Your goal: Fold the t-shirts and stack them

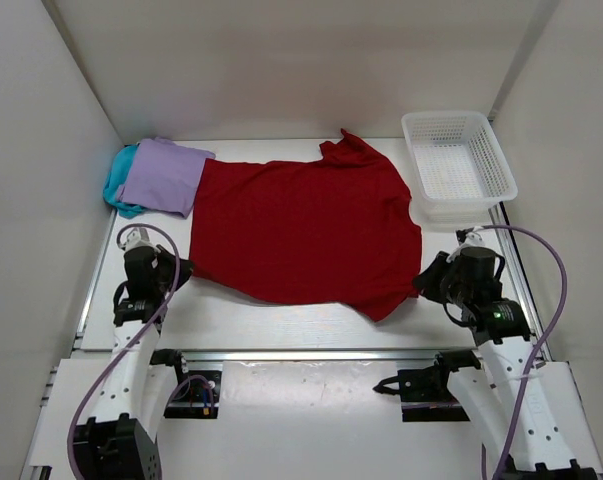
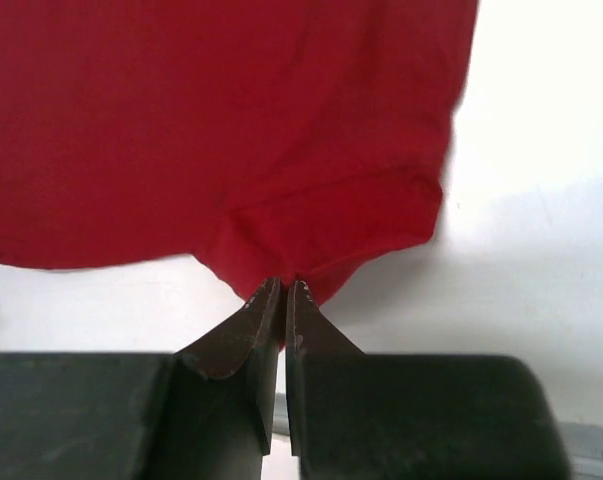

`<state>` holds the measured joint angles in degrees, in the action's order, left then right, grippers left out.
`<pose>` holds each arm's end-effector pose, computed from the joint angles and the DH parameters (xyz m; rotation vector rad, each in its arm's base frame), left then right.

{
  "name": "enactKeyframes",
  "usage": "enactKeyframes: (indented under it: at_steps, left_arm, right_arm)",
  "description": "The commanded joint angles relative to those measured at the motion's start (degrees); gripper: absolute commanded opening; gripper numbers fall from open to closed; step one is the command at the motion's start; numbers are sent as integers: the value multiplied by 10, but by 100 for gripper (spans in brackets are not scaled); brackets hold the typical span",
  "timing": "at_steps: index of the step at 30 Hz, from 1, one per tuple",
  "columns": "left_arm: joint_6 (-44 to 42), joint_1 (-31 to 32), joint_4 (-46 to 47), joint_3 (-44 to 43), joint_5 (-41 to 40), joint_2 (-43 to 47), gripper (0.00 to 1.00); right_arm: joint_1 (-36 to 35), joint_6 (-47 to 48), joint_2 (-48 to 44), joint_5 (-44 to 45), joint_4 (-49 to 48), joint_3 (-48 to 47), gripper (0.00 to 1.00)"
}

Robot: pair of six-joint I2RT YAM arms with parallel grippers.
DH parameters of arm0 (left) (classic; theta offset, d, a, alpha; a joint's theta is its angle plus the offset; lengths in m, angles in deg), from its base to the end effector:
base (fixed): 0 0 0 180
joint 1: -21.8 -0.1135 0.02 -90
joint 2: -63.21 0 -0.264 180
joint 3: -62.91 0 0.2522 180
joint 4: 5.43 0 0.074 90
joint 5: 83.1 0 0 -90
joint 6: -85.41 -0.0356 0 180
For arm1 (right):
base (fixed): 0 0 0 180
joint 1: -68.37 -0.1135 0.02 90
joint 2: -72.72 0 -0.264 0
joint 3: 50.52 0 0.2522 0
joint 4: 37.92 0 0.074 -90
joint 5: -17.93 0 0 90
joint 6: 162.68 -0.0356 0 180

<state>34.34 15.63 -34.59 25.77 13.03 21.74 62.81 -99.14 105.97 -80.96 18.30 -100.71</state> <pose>0.1644 0.0139 0.2089 -0.7796 2.0415 -0.4433 0.1239 0.0176 0.2626 0.3322 2.2659 0.4702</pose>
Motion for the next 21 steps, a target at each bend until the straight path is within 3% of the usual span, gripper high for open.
enactKeyframes:
  at_steps: [1, 4, 8, 13, 21]
  left_arm:
    - [15, -15, 9, -2, 33, -13, 0]
    - [65, -38, 54, -27, 79, -47, 0]
    - [91, -54, 90, -58, 79, -112, 0]
    - [143, -84, 143, -35, 99, -178, 0]
    - [186, -96, 201, -37, 93, -259, 0]
  right_arm:
    - [0, -11, 20, -6, -15, 3, 0]
    - [-12, -11, 64, 4, -71, -25, 0]
    - [10, 8, 163, 12, -113, -99, 0]
    - [53, 17, 293, -18, -185, -157, 0]
    - [46, 9, 470, 20, -231, -250, 0]
